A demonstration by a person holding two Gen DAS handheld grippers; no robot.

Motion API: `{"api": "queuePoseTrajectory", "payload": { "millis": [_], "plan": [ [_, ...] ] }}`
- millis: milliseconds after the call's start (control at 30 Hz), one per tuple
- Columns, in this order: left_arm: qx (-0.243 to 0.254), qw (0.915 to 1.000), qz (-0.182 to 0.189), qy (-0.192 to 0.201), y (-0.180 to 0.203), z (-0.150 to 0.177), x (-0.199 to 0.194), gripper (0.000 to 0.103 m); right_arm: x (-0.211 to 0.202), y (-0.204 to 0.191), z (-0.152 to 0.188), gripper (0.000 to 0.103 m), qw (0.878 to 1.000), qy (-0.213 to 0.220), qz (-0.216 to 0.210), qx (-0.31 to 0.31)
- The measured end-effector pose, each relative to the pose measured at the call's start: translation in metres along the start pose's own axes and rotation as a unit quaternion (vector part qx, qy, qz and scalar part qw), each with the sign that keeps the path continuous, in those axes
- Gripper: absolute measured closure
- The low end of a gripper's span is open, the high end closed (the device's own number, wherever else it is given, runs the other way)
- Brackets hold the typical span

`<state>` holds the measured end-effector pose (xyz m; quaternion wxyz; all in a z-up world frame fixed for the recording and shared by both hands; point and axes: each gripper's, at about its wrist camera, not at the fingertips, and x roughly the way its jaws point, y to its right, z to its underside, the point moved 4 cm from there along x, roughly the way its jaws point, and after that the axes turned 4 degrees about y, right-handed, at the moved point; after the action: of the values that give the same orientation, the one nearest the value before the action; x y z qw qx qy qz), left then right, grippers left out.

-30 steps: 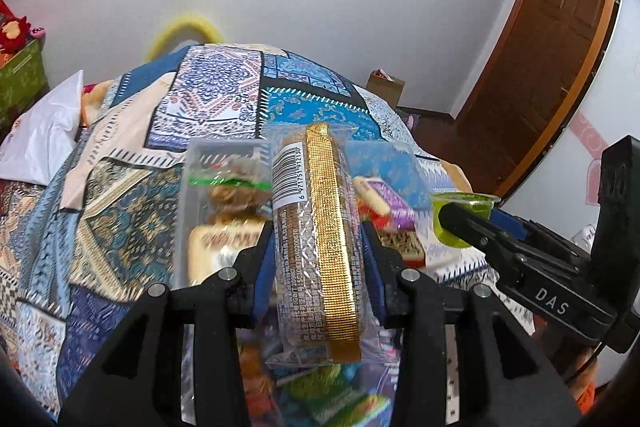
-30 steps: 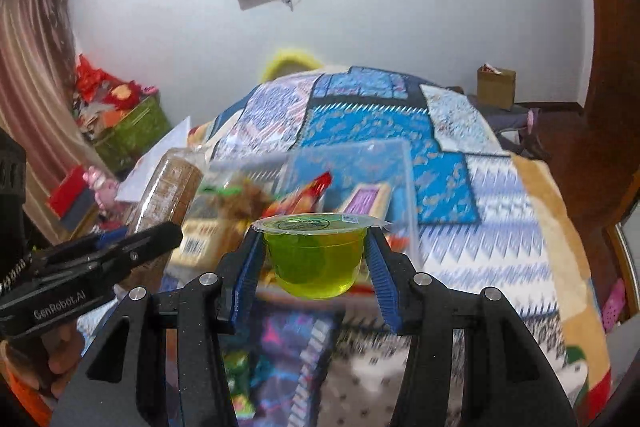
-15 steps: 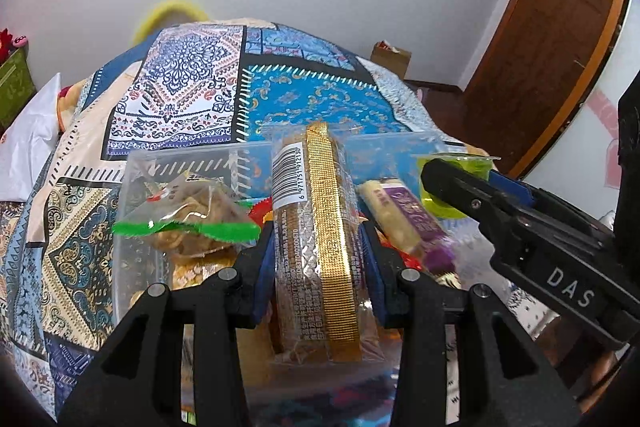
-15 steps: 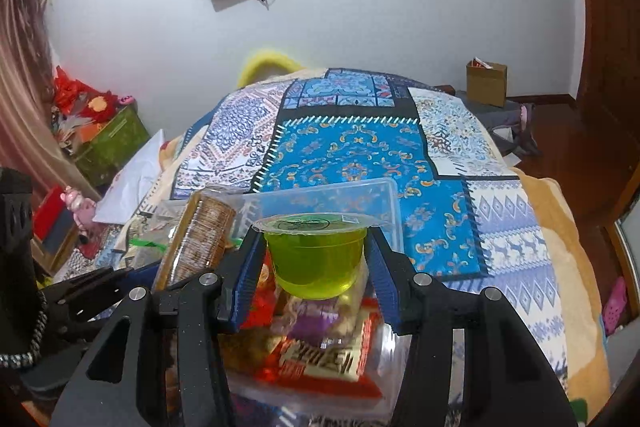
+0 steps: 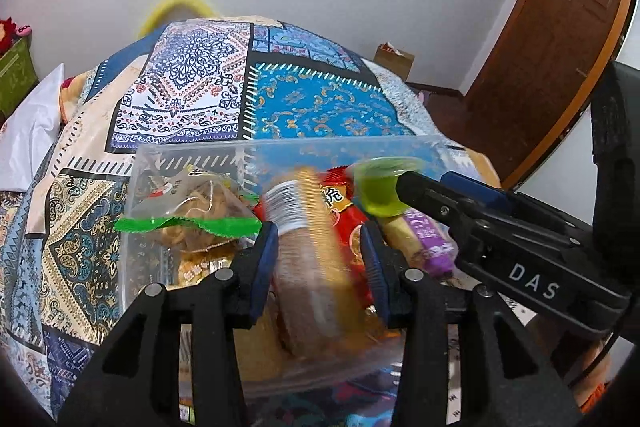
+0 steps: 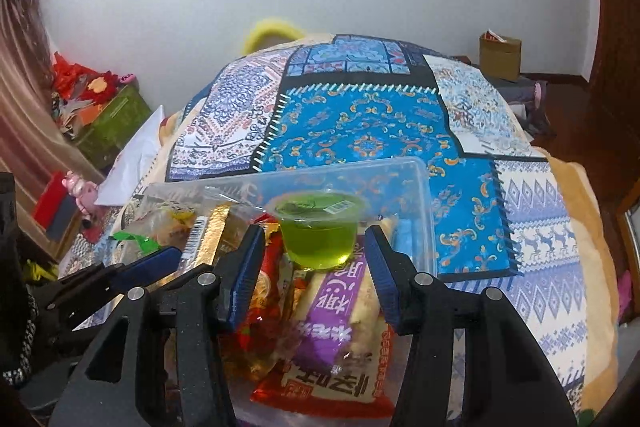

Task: Organize snacks
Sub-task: 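Carry the gold-striped pack and green jelly cup into the clear box, open both grippers, then grasp the orange puffed snack bag with the left gripper while the right grasps the green pea snack bag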

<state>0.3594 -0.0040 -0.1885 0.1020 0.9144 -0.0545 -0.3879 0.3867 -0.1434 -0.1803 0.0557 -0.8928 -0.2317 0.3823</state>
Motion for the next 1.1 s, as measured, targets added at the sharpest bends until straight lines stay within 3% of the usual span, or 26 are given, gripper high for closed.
{"api": "queuePoseTrajectory", "payload": {
  "millis": [200,367,600,800,1100],
  "plan": [
    [0.010,0.9995,0.003,0.031,0.005,-0.004,-0.041,0.052,-0.030,-0.013,-0.004,0.055,0.999,0.025,0.004,-0.025],
    [0.013,0.9987,0.000,0.050,0.000,-0.001,-0.078,0.052,-0.058,-0.025,0.004,0.055,0.998,0.039,0.001,-0.042],
    [0.015,0.9983,-0.017,0.054,-0.015,0.023,-0.113,0.046,-0.081,-0.044,0.030,0.054,0.997,0.039,-0.006,-0.064],
    [0.007,0.9992,-0.034,0.021,-0.035,0.065,-0.121,0.046,-0.081,-0.059,0.067,0.052,0.997,0.011,-0.014,-0.069],
    [-0.005,0.9983,-0.043,-0.040,-0.062,0.125,-0.115,0.046,-0.048,-0.083,0.129,0.049,0.994,-0.075,-0.041,-0.074]
  ]
}}
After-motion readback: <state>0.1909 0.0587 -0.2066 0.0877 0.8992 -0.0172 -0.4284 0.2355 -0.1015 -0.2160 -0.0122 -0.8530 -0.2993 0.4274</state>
